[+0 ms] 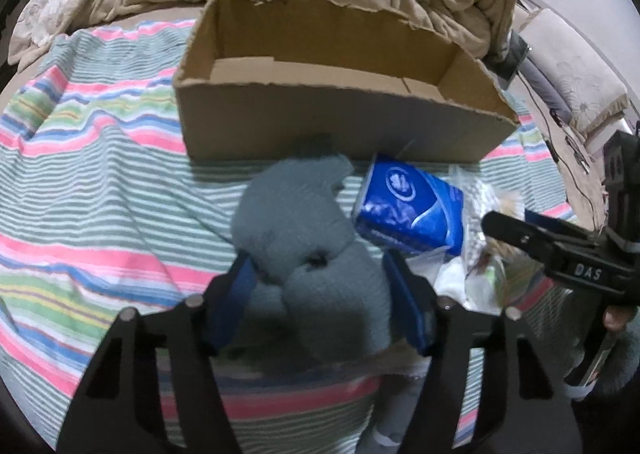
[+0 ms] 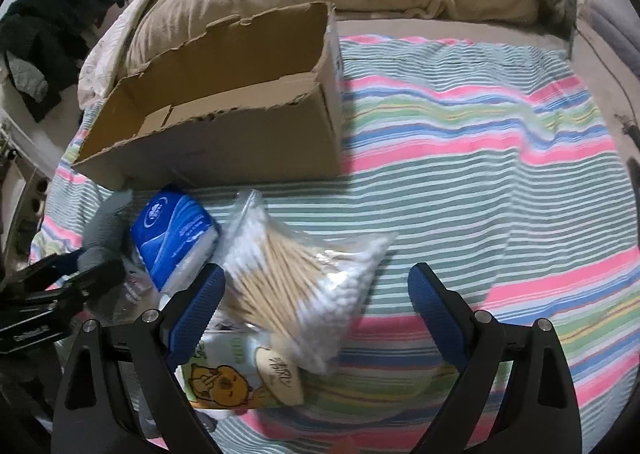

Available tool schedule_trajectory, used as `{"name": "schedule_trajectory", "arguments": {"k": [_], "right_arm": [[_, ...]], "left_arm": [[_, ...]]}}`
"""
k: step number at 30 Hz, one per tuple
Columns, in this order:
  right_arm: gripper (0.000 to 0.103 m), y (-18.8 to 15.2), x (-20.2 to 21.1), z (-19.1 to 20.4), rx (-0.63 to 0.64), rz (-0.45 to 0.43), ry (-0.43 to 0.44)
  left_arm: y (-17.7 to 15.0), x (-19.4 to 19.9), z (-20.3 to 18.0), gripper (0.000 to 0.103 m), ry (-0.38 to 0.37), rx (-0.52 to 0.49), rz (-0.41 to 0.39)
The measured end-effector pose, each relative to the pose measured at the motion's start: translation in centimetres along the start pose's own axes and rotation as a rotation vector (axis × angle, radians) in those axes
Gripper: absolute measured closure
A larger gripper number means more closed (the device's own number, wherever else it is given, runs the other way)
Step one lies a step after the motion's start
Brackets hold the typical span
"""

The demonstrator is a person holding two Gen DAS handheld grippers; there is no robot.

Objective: Organize objects
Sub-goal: 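Carry the grey glove with left gripper into the box while right gripper carries the cotton swab bag there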

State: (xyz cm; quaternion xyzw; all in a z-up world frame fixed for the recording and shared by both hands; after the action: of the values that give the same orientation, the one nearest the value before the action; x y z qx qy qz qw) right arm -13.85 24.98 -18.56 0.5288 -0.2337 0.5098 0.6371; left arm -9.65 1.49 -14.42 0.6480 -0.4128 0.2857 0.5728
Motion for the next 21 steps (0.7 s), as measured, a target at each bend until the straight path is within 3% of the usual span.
{"name": "schedule_trajectory", "arguments": {"k": [2,6,8,16,21], "right_arm": [[0.035,-0.3,-0.2,0.3,-0.005,0.016,0.047],[0.042,-0.5,0.1,0.6,0.009,-0.02,0.014],[0.051,-0.4,0.6,0.7,0.013,-0.033,0.006],[0.066,-0.1,3.1,0.8,0.048,-0.09,-0.026],[0.067,0.7,5.1,1.7,0.081,-0.142,-0.038]], "left_arm": [[0.0,0.1,0.0,0.045,-0.014,0.006,-0.007],[-0.1,0.6,-0.1,0.05,-0.021,0.003,-0.022],[0.0,1.1,-0.1,0.051,-0.026,-0.001,-0.035],[0.5,3.3,-0.8,0.056,-0.045,-0.018,-0.086],[1.3,5.6,-1.0,0.056,-0.042,-0.026,-0.132]]}}
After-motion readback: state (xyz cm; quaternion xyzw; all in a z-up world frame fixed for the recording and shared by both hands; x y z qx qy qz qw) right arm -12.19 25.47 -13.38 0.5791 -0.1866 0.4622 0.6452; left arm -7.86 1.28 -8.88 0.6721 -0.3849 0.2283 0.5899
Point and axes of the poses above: each gripper's, at about its wrist camera, not at the fingertips, and x roughly against the way its jaws point, z to its left, y to its top, the point moved 5 cm from there along -x, roughly the way its jaws point, and after that the axes turned 7 degrees about -x, right-handed, at the moved point
